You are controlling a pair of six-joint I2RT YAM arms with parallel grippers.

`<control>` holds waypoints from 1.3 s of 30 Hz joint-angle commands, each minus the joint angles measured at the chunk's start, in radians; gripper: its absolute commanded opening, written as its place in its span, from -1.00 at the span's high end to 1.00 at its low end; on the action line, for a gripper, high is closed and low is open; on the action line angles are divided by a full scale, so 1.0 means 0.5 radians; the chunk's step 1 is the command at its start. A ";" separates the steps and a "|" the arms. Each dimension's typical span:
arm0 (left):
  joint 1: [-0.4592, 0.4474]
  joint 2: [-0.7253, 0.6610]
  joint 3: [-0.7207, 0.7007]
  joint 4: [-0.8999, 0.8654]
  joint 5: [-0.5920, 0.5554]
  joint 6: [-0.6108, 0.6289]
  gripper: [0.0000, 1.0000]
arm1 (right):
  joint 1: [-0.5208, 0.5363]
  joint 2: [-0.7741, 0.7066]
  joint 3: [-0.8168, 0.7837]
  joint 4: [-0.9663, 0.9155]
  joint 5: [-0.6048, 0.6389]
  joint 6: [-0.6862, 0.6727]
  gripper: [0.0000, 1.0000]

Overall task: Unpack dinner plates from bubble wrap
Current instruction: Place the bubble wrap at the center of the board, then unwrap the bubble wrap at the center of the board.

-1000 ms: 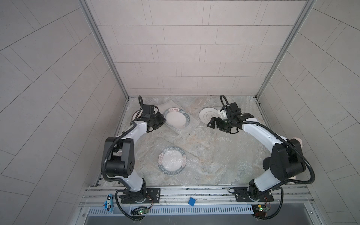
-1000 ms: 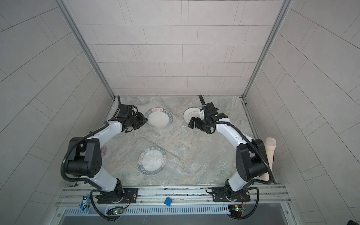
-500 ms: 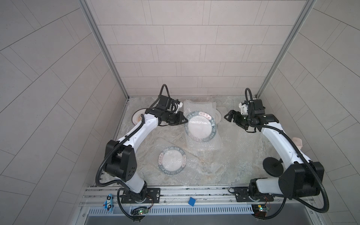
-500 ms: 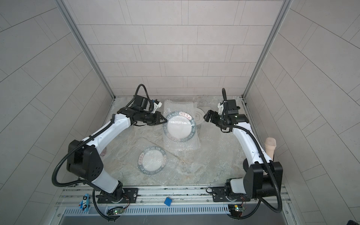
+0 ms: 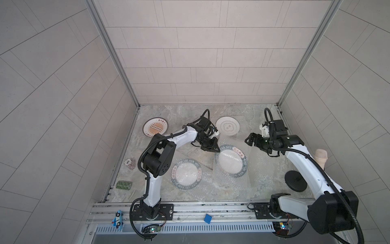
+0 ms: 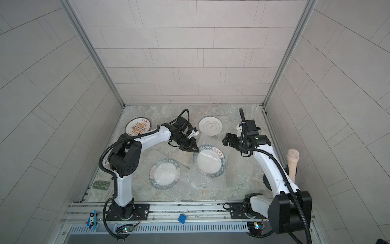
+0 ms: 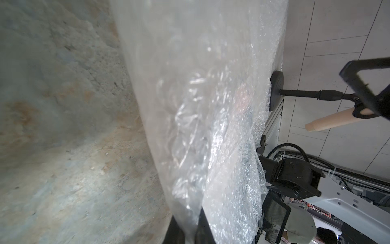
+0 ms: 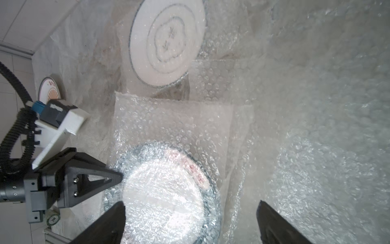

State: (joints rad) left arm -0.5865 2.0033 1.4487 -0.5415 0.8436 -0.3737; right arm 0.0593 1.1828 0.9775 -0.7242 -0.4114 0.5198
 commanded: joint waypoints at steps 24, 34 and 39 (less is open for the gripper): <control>0.154 -0.091 -0.331 0.380 -0.190 -0.239 -0.13 | 0.357 0.122 -0.144 -0.087 0.391 -0.055 -0.85; -0.042 -0.615 -0.292 -0.038 -0.521 -0.141 -0.06 | 0.616 0.204 -0.185 -0.153 0.644 -0.001 -0.79; -0.334 -0.460 -0.293 0.096 -0.471 -0.250 0.43 | 0.714 0.290 -0.239 -0.142 0.720 0.052 -0.45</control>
State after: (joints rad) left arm -0.7006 1.7088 1.3148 -0.4774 0.6090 -0.4828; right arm 0.4015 1.3167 0.8738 -0.7658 -0.1112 0.5159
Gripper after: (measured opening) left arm 0.301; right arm 0.735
